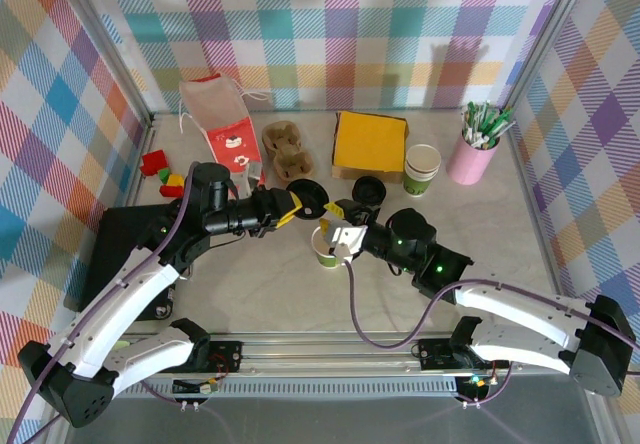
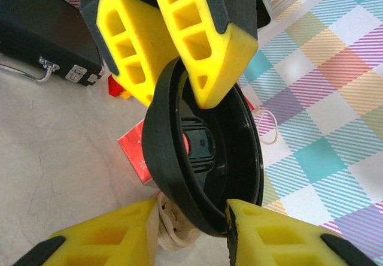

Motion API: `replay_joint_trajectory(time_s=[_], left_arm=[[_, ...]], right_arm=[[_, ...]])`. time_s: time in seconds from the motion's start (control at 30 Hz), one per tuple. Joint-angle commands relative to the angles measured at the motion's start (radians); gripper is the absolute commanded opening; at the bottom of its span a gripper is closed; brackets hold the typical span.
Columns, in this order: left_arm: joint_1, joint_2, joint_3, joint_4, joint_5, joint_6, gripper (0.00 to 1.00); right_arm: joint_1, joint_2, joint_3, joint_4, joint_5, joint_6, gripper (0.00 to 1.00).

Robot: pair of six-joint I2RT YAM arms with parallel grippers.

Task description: Pack the takeout coffee

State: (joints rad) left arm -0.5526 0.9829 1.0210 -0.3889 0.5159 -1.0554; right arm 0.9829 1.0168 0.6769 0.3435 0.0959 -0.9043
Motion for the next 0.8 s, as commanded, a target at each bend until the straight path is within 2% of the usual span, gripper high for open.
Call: replay_joint_trajectory(time_s=[0.0, 0.23, 0.43, 0.53, 0.67, 0.77], left_arm=[[0.007, -0.022, -0.014, 0.019, 0.038, -0.055, 0.06], [0.007, -0.03, -0.034, 0.036, 0.04, -0.071, 0.06], [0.006, -0.029, -0.024, 0.006, 0.031, -0.047, 0.09], [0.008, -0.036, 0.007, -0.033, 0.001, -0.012, 0.24], [0.011, -0.055, 0.08, -0.133, -0.106, 0.074, 0.43], [0.014, -0.083, 0.126, -0.208, -0.21, 0.145, 0.62]], right_arm=[[0.011, 0.015, 0.041, 0.043, 0.025, -0.021, 0.35], [0.019, 0.042, 0.067, 0.025, 0.033, -0.034, 0.25], [0.02, 0.039, 0.105, -0.05, 0.06, 0.006, 0.05], [0.022, 0.025, 0.139, -0.142, 0.071, 0.071, 0.01], [0.019, -0.005, 0.192, -0.315, 0.047, 0.234, 0.0], [0.018, -0.023, 0.232, -0.449, 0.004, 0.369, 0.0]])
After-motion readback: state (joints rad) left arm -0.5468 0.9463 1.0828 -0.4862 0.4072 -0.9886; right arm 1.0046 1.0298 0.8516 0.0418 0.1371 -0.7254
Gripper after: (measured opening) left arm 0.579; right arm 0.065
